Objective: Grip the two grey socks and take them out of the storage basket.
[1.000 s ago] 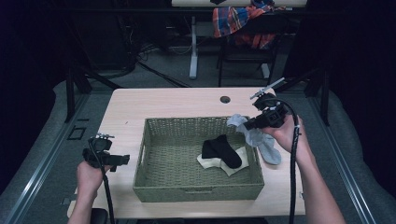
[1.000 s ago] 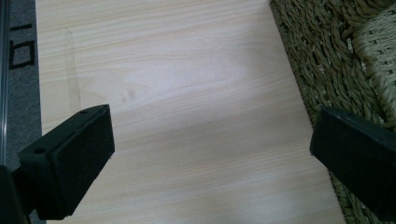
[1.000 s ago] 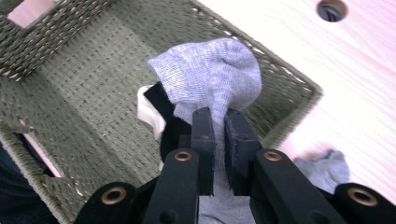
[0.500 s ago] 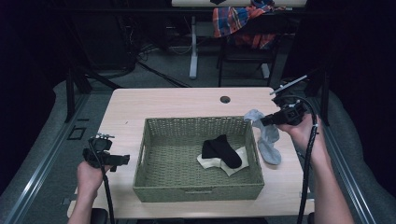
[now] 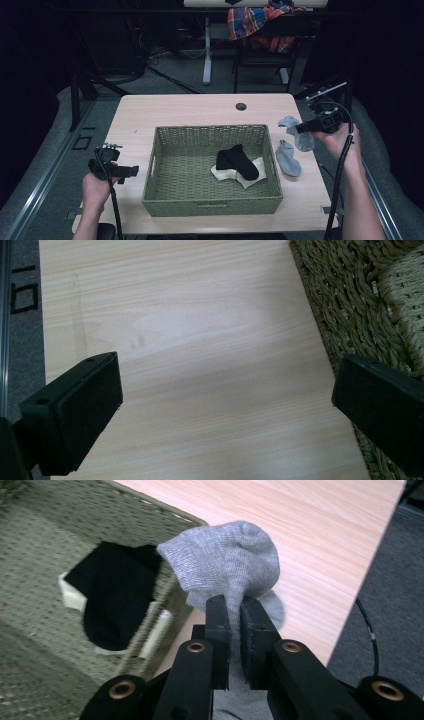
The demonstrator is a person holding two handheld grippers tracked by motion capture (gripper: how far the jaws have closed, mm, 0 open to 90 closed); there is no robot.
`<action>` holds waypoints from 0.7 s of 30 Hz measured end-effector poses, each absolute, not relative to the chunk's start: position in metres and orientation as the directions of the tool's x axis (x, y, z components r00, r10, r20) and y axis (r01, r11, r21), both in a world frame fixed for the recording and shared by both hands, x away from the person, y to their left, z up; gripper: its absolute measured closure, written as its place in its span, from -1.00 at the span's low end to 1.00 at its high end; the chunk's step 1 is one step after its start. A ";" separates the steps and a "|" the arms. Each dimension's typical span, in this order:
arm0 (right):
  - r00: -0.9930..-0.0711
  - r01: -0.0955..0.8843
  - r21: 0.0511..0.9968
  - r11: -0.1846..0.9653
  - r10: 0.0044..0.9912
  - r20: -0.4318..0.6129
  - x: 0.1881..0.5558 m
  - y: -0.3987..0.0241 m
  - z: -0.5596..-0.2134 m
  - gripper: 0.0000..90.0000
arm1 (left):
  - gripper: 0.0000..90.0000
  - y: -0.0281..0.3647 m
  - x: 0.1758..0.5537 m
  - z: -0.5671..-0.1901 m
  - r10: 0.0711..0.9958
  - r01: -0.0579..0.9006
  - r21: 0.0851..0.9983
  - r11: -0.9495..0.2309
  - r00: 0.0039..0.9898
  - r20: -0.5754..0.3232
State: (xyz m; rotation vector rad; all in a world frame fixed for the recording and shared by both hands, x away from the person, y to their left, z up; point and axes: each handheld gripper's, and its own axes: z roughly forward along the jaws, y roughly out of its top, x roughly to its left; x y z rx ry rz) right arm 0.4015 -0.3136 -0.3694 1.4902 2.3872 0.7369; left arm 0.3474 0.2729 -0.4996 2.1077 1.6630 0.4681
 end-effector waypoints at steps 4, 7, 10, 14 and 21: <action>-0.434 0.789 0.512 0.339 0.898 0.075 0.406 -0.322 -0.378 0.87 | -1.00 0.273 0.347 -0.500 0.972 0.833 0.515 -0.204 0.233 0.009; -0.422 0.801 0.500 0.330 0.903 0.079 0.410 -0.327 -0.385 0.87 | -1.00 0.273 0.347 -0.500 0.973 0.834 0.513 -0.203 0.232 0.009; -0.396 0.815 0.489 0.312 0.915 0.076 0.414 -0.332 -0.394 0.87 | -1.00 0.273 0.347 -0.500 0.973 0.833 0.514 -0.203 0.231 0.009; -0.381 0.830 0.471 0.297 0.920 0.090 0.419 -0.337 -0.407 0.87 | -1.00 0.273 0.347 -0.500 0.973 0.833 0.515 -0.203 0.232 0.010; -0.367 0.855 0.422 0.303 0.927 0.080 0.428 -0.339 -0.429 0.87 | -1.00 0.273 0.347 -0.499 0.972 0.833 0.514 -0.205 0.234 0.009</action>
